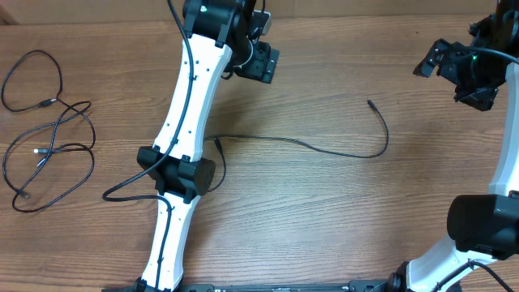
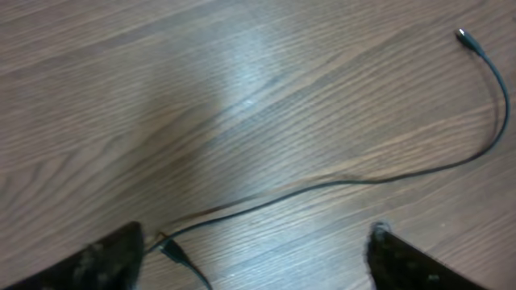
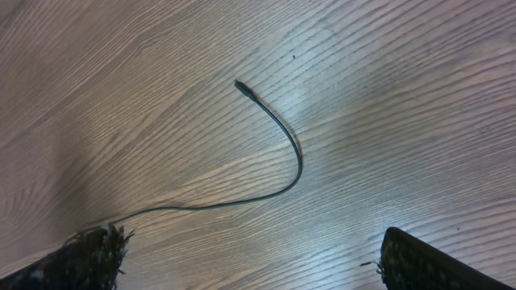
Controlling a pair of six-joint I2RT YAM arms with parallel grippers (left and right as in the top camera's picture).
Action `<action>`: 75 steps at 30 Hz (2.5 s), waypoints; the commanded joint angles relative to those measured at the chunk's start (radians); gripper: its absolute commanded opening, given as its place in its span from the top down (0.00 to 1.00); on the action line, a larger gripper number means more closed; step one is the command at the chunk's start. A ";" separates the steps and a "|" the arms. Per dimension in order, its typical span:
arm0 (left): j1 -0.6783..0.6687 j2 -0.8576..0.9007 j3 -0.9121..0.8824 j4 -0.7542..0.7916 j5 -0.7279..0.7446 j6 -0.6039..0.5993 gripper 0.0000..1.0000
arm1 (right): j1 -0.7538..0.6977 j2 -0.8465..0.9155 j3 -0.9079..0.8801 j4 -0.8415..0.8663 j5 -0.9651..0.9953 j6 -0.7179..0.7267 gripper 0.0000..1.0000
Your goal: Untangle cables
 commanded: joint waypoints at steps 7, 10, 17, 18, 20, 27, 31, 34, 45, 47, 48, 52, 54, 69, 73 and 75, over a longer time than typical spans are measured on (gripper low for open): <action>-0.001 -0.146 -0.002 -0.002 0.023 -0.010 0.00 | 0.000 -0.001 -0.004 0.006 -0.006 -0.028 0.00; -0.002 -0.216 -0.039 -0.002 0.022 -0.002 0.00 | 0.000 -0.001 -0.004 0.009 -0.006 -0.028 0.00; 0.002 -0.420 -0.361 -0.002 -0.090 0.001 0.00 | 0.000 -0.001 -0.004 0.017 -0.006 -0.027 0.00; 0.007 -0.446 -0.418 -0.002 -0.092 0.000 0.00 | 0.000 -0.001 -0.004 0.018 -0.006 -0.027 0.00; 0.019 -0.478 -0.510 0.001 -0.087 0.000 0.00 | 0.000 -0.001 -0.004 0.021 -0.006 -0.027 0.00; 0.049 -0.498 -0.790 0.145 0.069 0.006 0.00 | 0.000 -0.001 -0.004 0.024 -0.006 -0.027 0.00; 0.049 -0.498 -0.941 0.259 0.129 -0.003 0.00 | 0.000 -0.001 -0.004 0.024 -0.006 -0.027 0.00; 0.055 -0.498 -1.065 0.371 0.127 -0.026 0.01 | 0.000 -0.001 -0.004 0.024 -0.006 -0.027 0.00; 0.066 -0.488 -1.181 0.621 0.127 0.615 0.01 | 0.000 -0.001 -0.004 0.020 -0.006 -0.027 0.00; 0.066 -0.476 -1.182 0.638 0.133 0.626 0.01 | 0.000 -0.001 -0.004 0.020 -0.006 -0.027 0.00; 0.066 -0.465 -1.182 0.643 0.138 0.626 0.01 | 0.000 -0.001 -0.004 0.020 -0.006 -0.027 0.00; 0.035 -0.428 -1.181 0.638 0.157 0.599 0.01 | 0.000 -0.001 -0.004 0.021 -0.006 -0.027 0.00; 0.016 -0.408 -1.181 0.629 0.190 0.599 0.01 | 0.000 -0.001 -0.004 0.022 -0.006 -0.027 0.00; -0.013 -0.213 -1.079 0.649 0.302 0.507 0.01 | 0.000 -0.001 -0.004 0.003 -0.006 -0.027 0.00; -0.014 -0.212 -1.079 0.660 0.317 0.553 0.01 | 0.000 -0.001 -0.004 0.000 -0.006 -0.027 0.00; -0.014 -0.212 -1.079 0.651 0.317 0.558 0.00 | 0.000 -0.001 -0.004 -0.002 -0.006 -0.027 0.00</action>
